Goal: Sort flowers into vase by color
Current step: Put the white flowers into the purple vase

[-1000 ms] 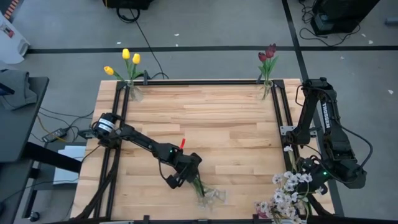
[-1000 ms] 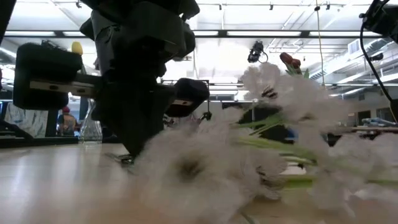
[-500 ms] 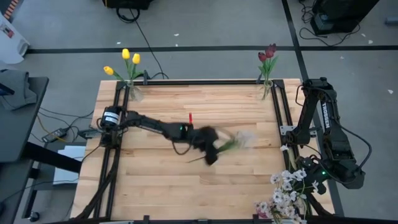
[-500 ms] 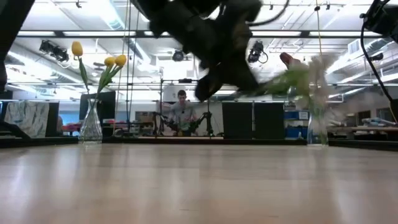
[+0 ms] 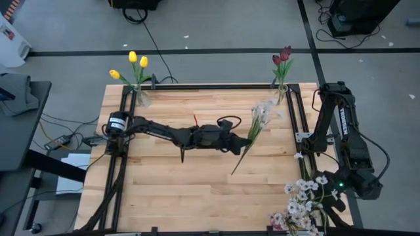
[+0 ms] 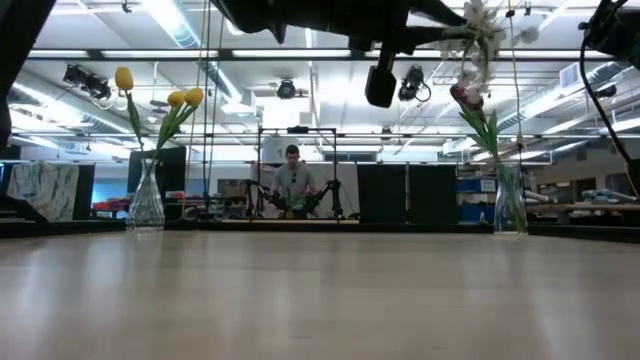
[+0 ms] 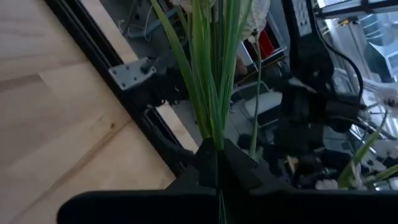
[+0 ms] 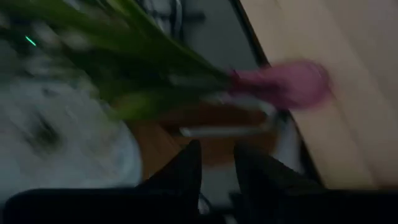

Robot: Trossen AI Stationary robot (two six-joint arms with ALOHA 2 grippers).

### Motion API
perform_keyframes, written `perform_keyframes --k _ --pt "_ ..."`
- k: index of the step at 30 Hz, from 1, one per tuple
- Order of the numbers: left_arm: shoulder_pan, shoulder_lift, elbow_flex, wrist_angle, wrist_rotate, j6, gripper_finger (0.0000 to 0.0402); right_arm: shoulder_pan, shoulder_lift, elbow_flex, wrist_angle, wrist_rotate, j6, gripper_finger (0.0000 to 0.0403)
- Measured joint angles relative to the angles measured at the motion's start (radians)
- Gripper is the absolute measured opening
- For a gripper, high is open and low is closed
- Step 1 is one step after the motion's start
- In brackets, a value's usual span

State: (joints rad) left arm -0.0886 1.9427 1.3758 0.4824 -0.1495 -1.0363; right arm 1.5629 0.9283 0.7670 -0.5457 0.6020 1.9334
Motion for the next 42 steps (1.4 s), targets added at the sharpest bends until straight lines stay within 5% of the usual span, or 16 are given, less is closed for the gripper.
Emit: perform_keyframes --k 7,14,20,25,31,33,42 --pt "-0.026 0.001 0.000 0.156 -0.105 0.058 0.0003 0.051 -0.074 0.000 -0.274 -0.155 0.068 0.0105" --pt "-0.081 0.000 0.000 0.377 -0.377 0.276 0.0003 0.092 -0.165 0.000 -0.594 -0.155 0.196 0.0094" --pt "-0.146 0.052 0.002 0.515 -0.618 0.404 0.0002 0.079 -0.238 0.000 -0.683 -0.086 0.212 0.0093" --pt "-0.175 0.203 0.089 0.644 -0.592 0.398 0.0002 0.072 -0.271 0.025 -0.790 0.056 0.185 0.0093" --pt "-0.184 0.403 0.342 0.638 -0.349 0.483 0.0002 0.064 -0.290 0.187 -1.020 0.248 0.018 0.0093" --pt "-0.180 0.460 0.420 0.633 -0.336 0.508 0.0002 0.043 -0.325 0.215 -1.007 0.257 -0.135 0.0093" --pt "-0.184 0.608 0.659 0.617 -0.370 0.447 0.0002 -0.016 -0.347 0.351 -1.024 0.410 -0.372 0.0093"
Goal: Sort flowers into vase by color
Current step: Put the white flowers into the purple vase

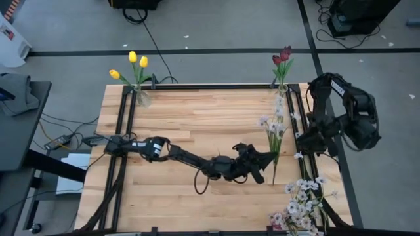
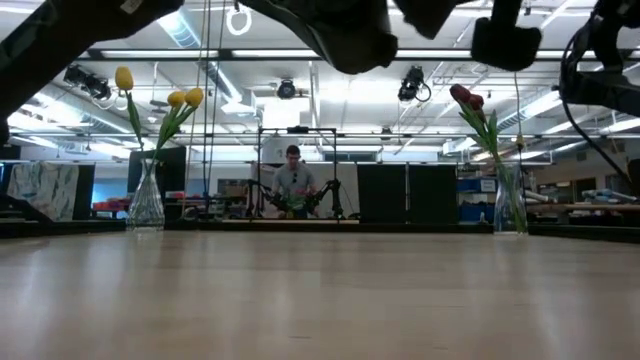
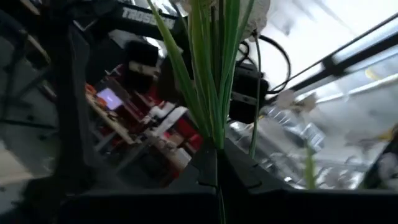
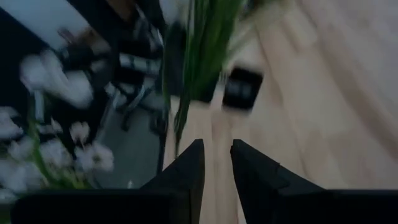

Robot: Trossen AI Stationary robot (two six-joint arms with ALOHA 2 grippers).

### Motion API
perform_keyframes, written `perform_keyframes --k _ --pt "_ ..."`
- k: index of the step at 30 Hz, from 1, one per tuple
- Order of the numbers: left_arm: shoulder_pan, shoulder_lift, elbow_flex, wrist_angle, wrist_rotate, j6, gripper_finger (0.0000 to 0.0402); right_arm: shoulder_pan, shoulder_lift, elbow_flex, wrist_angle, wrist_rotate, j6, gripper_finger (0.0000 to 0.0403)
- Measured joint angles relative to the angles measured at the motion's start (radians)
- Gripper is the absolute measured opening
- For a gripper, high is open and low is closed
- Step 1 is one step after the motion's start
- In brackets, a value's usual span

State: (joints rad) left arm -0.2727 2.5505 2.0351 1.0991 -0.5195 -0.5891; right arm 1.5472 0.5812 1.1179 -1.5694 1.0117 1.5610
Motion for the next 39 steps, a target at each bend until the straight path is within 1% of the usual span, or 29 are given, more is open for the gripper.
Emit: perform_keyframes --k 3,5,9,12,18,21,27,29,30,32,35,39 --pt "-0.015 0.028 0.056 0.002 -0.005 -0.051 0.0002 -0.009 0.001 0.026 -0.001 0.061 -0.043 0.0093" --pt "-0.032 0.043 0.078 -0.004 -0.028 -0.073 0.0002 -0.013 0.001 0.040 -0.002 0.109 -0.076 0.0093" --pt "-0.063 0.046 0.082 -0.048 -0.084 -0.073 0.0002 -0.017 0.001 0.059 -0.001 0.246 -0.158 0.0093" --pt "-0.081 0.046 0.082 -0.048 -0.126 -0.079 0.0002 -0.040 -0.008 0.061 -0.002 0.313 -0.197 0.0093" --pt "-0.096 0.045 0.082 -0.076 -0.141 -0.075 0.0002 -0.102 -0.016 0.061 -0.002 0.324 -0.229 0.0093" --pt "-0.098 0.045 0.082 -0.106 -0.127 -0.108 0.0002 -0.129 -0.016 0.061 -0.002 0.324 -0.230 0.0093" --pt "-0.112 0.044 0.079 -0.101 -0.135 -0.109 0.0002 -0.167 -0.016 0.061 -0.002 0.323 -0.230 0.0093" --pt "-0.114 0.044 0.074 -0.073 -0.128 -0.075 0.0002 -0.173 -0.016 0.061 -0.002 0.323 -0.230 0.0093" --pt "-0.113 0.044 0.074 -0.034 -0.111 -0.032 0.0002 -0.176 -0.016 0.061 -0.002 0.323 -0.230 0.0093" --pt "-0.111 0.044 0.074 0.047 -0.045 0.095 0.0002 -0.177 -0.016 0.061 -0.001 0.318 -0.230 0.0093" --pt "-0.115 0.041 0.075 0.100 0.039 0.299 0.0002 -0.177 -0.016 0.061 0.002 0.293 -0.230 0.0093" --pt "-0.138 0.041 0.074 0.075 0.045 0.422 0.0002 -0.176 -0.016 0.061 0.011 0.268 -0.229 0.0093"
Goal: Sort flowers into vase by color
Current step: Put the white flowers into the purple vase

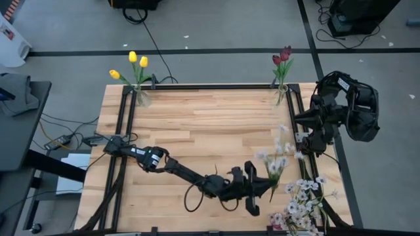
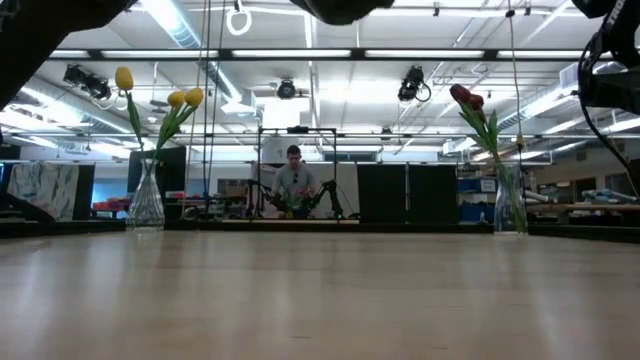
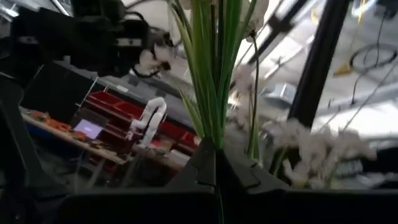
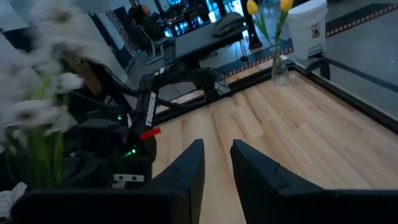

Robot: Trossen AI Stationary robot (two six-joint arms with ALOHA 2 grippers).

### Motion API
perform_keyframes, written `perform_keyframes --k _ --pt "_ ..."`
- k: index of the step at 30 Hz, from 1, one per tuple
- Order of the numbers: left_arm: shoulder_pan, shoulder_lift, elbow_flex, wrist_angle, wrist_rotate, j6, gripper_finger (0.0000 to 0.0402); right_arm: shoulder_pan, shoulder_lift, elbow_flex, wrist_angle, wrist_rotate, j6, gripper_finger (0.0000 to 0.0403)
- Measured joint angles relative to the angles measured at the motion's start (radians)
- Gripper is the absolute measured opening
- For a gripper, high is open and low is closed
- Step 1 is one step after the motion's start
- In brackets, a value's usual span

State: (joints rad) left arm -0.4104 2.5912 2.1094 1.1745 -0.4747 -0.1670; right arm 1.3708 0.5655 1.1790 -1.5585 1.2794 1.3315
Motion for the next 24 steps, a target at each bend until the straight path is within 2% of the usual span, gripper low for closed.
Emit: perform_keyframes --k 4,8,15,20,24 --pt "-0.019 0.000 0.000 -0.066 -0.073 0.059 0.0002 0.000 0.000 0.000 0.035 -0.037 -0.001 0.0093" --pt "-0.045 0.000 0.000 -0.144 -0.209 0.120 0.0002 0.000 0.007 0.000 0.070 -0.055 -0.032 0.0093" --pt "-0.092 -0.001 0.000 -0.175 -0.449 0.268 0.0002 0.000 0.010 -0.001 0.085 -0.103 -0.096 0.0093" --pt "-0.147 -0.001 0.003 -0.173 -0.554 0.276 0.0002 0.000 0.010 -0.001 0.086 -0.171 -0.130 0.0093" --pt "-0.196 -0.002 0.019 -0.170 -0.647 0.356 0.0002 0.000 0.010 -0.001 0.086 -0.208 -0.153 0.0093"
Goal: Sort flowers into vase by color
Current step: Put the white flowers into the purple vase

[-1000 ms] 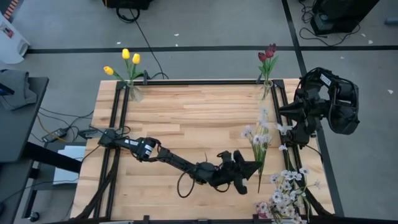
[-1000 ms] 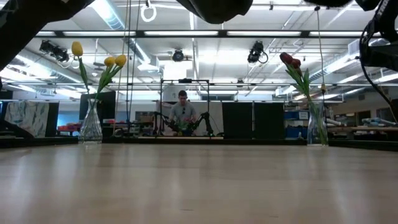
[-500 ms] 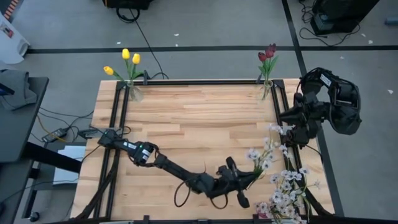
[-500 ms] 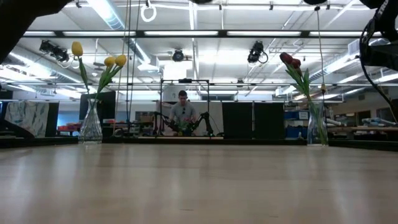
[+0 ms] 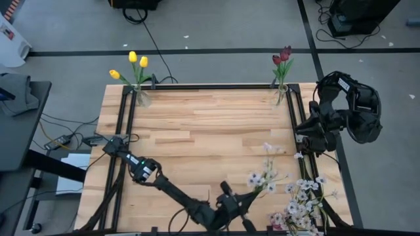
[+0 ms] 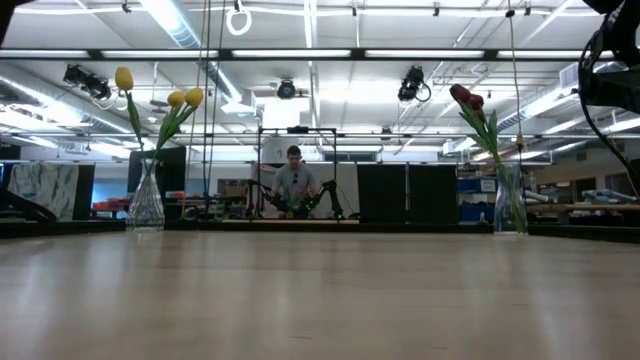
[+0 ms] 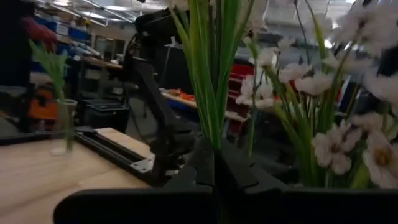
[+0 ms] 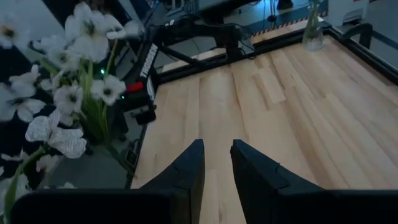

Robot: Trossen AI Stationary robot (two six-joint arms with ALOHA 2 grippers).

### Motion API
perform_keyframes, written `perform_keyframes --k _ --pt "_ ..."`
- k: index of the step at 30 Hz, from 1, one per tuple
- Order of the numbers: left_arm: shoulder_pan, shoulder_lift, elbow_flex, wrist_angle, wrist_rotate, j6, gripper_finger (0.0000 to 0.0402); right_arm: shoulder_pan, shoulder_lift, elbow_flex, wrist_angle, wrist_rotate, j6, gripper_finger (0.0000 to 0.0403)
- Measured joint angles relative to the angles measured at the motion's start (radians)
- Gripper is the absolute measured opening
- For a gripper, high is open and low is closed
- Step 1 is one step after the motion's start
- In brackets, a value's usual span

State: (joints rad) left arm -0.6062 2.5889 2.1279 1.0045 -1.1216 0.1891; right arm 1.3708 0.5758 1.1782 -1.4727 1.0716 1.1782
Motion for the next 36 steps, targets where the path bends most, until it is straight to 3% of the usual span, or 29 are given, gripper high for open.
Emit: perform_keyframes --k 3,8,11,15,19,22,26,32,36 --pt "-0.021 0.000 0.002 -0.004 0.004 0.011 0.0002 0.000 0.000 0.000 0.000 -0.008 -0.023 0.0093" --pt "-0.045 0.000 0.004 -0.004 0.203 -0.058 0.0002 0.000 0.000 0.000 -0.007 -0.010 -0.031 0.0093" --pt "-0.070 0.000 0.004 0.038 0.156 -0.025 0.0002 0.000 0.000 0.000 -0.008 -0.017 -0.030 0.0093" --pt "-0.108 0.000 0.004 0.193 0.129 0.142 0.0002 0.000 -0.001 0.000 -0.009 -0.017 0.007 0.0093" --pt "-0.129 0.000 0.005 0.340 0.321 0.235 0.0002 0.000 -0.001 0.000 -0.009 -0.002 0.060 0.0093" --pt "-0.119 0.000 0.005 0.353 0.436 0.207 0.0002 0.000 -0.001 0.000 -0.009 0.043 0.084 0.0093" --pt "-0.070 0.000 0.005 0.278 0.627 0.083 0.0002 0.000 -0.001 0.000 -0.002 0.096 0.086 0.0093" --pt "0.010 0.001 0.004 0.108 0.790 -0.041 0.0002 0.000 -0.001 0.000 0.019 0.116 0.085 0.0093" --pt "0.055 0.002 0.003 0.089 0.923 -0.074 0.0002 0.000 -0.001 0.000 0.029 0.118 0.075 0.0093"
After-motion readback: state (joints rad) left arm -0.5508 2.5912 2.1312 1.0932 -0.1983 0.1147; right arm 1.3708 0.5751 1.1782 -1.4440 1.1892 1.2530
